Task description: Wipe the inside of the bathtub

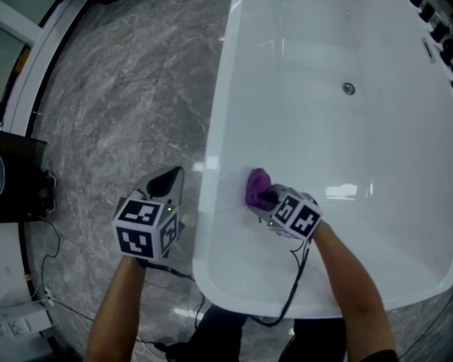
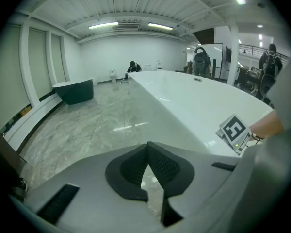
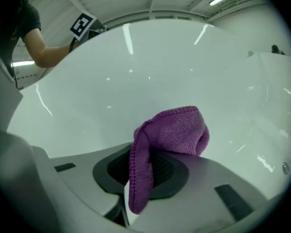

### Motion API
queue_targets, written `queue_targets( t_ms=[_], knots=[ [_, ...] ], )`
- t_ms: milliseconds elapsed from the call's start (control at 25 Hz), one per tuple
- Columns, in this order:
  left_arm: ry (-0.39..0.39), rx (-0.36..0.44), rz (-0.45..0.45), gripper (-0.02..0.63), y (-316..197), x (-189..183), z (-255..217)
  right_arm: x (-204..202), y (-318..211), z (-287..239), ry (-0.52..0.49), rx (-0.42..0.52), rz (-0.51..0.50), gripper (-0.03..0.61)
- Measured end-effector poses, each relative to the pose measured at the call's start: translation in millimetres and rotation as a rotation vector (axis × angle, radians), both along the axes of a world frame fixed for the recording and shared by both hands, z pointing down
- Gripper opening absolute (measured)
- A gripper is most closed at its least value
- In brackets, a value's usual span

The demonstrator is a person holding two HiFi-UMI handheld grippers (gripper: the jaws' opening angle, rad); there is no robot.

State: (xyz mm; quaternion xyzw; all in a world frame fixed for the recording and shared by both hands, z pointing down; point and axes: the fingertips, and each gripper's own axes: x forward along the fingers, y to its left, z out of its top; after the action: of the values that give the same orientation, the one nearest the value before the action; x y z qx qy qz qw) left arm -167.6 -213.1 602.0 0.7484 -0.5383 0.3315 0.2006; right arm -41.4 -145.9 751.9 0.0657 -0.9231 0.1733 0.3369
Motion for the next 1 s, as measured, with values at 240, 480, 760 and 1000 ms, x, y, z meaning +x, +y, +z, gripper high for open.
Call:
queue_targets(
  t_ms=[240, 480, 760, 1000],
  knots=[
    [-0.004, -0.004, -0.008, 0.006, 10, -1, 13, 17, 0, 74, 0.157, -0.047, -0.013, 0.061],
    [0.015, -0.004, -0.03, 0.006, 19, -4, 14, 17, 5, 75, 0.191, -0.084, -0.008, 0.06],
    [0.03, -0.019, -0.023, 0.006, 26, 8, -13, -10, 35, -19, 0.101, -0.003, -0.14, 0.06],
    [0.063, -0.012, -0.016, 0.006, 27, 17, -50, -28, 45, -90, 0.015, 0.019, -0.12, 0.06]
  ],
)
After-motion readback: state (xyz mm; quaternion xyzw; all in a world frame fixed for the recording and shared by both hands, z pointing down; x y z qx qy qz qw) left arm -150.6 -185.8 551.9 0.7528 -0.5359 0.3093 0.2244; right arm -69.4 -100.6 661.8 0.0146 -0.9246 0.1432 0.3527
